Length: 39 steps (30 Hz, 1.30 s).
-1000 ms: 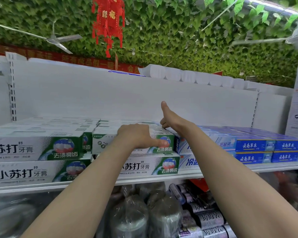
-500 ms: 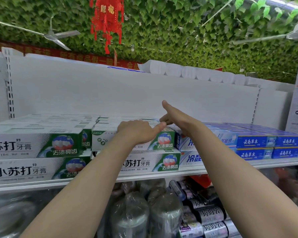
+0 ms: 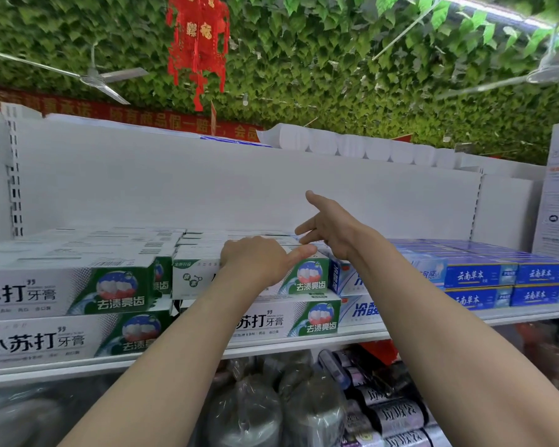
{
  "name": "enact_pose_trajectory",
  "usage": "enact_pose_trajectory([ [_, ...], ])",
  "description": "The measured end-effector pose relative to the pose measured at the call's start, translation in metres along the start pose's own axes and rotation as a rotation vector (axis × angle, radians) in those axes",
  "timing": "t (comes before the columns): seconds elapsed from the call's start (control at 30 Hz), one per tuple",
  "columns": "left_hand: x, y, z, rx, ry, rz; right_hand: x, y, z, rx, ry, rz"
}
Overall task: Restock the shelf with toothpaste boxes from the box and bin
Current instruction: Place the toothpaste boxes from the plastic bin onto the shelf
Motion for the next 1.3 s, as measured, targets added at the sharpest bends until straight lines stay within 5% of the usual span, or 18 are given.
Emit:
enact_pose_trajectory([
  [0.4,0.007,0.002,0.002,0.015,0.015,0.003,-0.025,-0.003,-0.014,-0.13,0.187,-0.248],
  [0.5,0.0,0.001,-0.001,-0.011,0.038,0.018,-0.049,-0.002,-0.003,0.015,0.187,-0.361],
  [0.67,-0.06,-0.013,-0.042,-0.173,0.69,0.06,-0.1,0.019,0.001,0.139,0.477,-0.723],
  [0.77,-0.104,-0.034,-0.032,-0.221,0.883,-0.072,-0.122,0.039,0.017,0.068,0.627,-0.89],
  [1.3,-0.124,-0.059,0.002,-0.046,0.719,-0.164,-0.127,0.053,0.057,-0.204,0.789,-0.91],
])
Point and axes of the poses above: each hand's wrist, its own x-axis towards the middle knuckle, its own z-axis out of the palm, y = z × x, the point moved 8 cm from there along x, towards the middle knuckle, and after that the axes turned 11 degrees about y, right-handed, at the moved point
